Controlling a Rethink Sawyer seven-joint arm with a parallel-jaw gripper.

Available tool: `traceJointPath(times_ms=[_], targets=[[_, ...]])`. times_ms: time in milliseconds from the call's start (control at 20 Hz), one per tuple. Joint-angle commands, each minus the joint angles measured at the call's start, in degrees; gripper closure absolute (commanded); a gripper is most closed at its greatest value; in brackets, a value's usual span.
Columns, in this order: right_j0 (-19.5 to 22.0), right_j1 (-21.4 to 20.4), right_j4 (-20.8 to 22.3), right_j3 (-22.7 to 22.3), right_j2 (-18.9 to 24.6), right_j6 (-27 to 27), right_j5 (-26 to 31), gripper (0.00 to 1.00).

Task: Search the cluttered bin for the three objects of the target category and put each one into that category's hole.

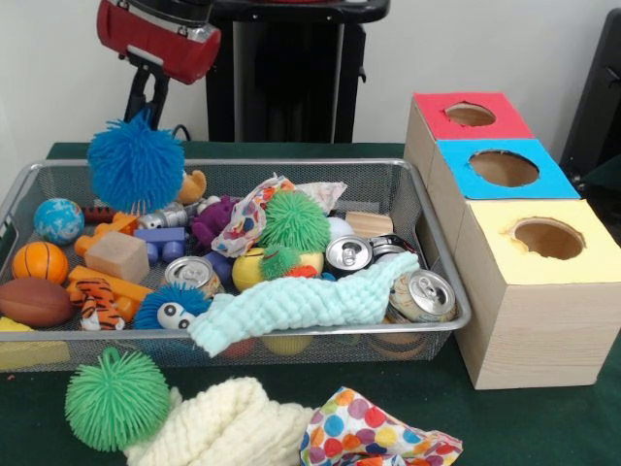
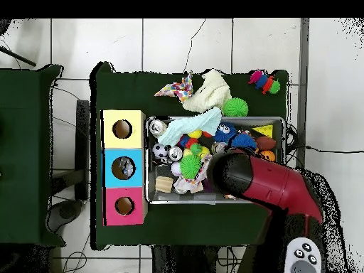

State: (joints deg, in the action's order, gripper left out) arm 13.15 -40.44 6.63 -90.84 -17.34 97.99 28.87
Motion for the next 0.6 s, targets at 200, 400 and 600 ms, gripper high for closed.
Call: traceJointPath(times_ms=[200, 400, 600], targets=[[3.0, 0.1, 2.6, -2.4, 5.2, 2.9, -4.1, 1.00], [3.2, 0.0, 2.9, -3.1, 5.3, 3.0, -5.0, 1.00], [3.1, 0.0, 3.1, -4.1, 5.2, 3.2, -6.0, 1.00]])
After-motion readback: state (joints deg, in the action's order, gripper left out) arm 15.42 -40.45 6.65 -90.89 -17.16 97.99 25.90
